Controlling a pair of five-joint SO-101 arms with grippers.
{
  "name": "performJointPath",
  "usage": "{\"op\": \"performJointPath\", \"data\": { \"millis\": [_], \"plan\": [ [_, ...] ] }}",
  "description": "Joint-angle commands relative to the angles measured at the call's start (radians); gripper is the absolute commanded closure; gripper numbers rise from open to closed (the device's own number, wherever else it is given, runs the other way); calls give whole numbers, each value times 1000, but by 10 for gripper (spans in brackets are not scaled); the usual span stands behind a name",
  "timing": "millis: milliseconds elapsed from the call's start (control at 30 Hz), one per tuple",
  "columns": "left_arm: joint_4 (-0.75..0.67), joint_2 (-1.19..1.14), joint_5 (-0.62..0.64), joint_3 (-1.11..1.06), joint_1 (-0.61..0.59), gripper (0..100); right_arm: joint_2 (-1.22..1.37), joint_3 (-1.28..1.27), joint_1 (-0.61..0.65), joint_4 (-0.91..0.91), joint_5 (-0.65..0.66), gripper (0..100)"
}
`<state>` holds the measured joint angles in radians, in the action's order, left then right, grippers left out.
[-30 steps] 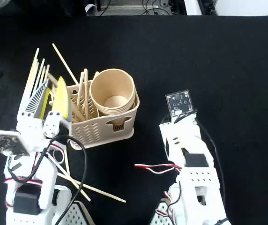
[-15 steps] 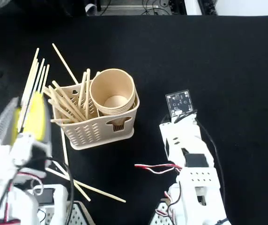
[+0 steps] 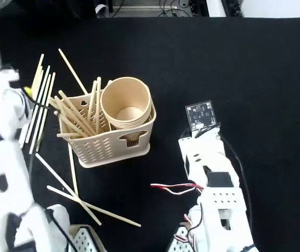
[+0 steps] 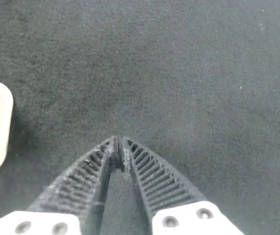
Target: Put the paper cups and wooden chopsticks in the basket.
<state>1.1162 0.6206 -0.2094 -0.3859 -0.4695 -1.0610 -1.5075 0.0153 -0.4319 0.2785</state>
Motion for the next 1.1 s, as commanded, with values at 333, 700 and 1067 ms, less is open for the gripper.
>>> {"op": "performJointPath", "data": {
  "millis": [333, 700, 1067],
  "plan": [
    [54, -793, -57, 512, -28, 822, 4, 10, -6, -3, 8, 986],
    [265, -1269, -58, 1009, -13, 826, 4, 10, -6, -3, 8, 986],
    [430, -1573, -58, 1377, 50, 827, 4, 10, -6, -3, 8, 986]
  ]
}}
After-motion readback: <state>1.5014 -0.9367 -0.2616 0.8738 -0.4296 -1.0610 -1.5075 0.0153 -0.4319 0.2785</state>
